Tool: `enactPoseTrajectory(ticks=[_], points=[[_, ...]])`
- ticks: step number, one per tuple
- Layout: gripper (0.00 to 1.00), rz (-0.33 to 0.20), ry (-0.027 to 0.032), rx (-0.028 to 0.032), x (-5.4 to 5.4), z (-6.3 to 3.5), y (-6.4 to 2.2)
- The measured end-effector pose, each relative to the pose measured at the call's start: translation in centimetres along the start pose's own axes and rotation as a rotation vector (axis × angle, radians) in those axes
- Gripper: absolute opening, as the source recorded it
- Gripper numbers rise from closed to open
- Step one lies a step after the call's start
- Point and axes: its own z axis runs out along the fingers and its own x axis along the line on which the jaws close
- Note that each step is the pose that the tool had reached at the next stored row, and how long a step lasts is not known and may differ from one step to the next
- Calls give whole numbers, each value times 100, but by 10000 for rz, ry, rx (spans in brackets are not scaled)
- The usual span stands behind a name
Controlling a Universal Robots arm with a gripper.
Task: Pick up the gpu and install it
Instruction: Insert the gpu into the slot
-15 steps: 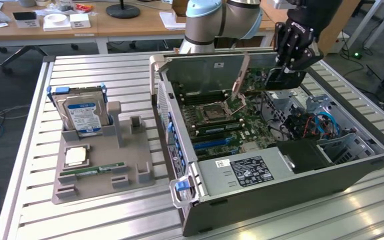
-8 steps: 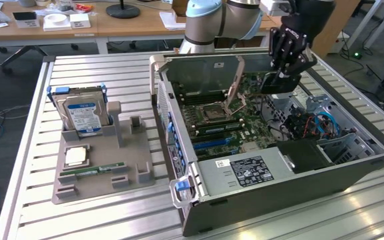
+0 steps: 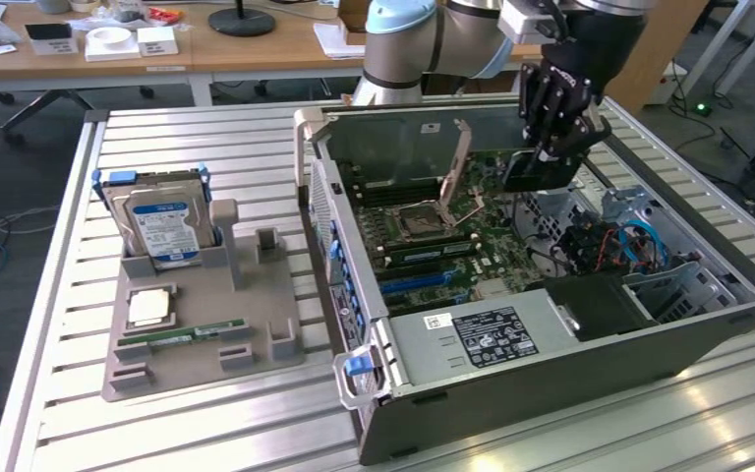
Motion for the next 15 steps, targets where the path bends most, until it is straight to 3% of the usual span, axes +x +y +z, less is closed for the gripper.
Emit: enactPoseTrajectory(ticks=[7, 15], points=[[27, 0, -2, 0, 2, 2, 18], [27, -1, -2, 0, 10, 9, 147]])
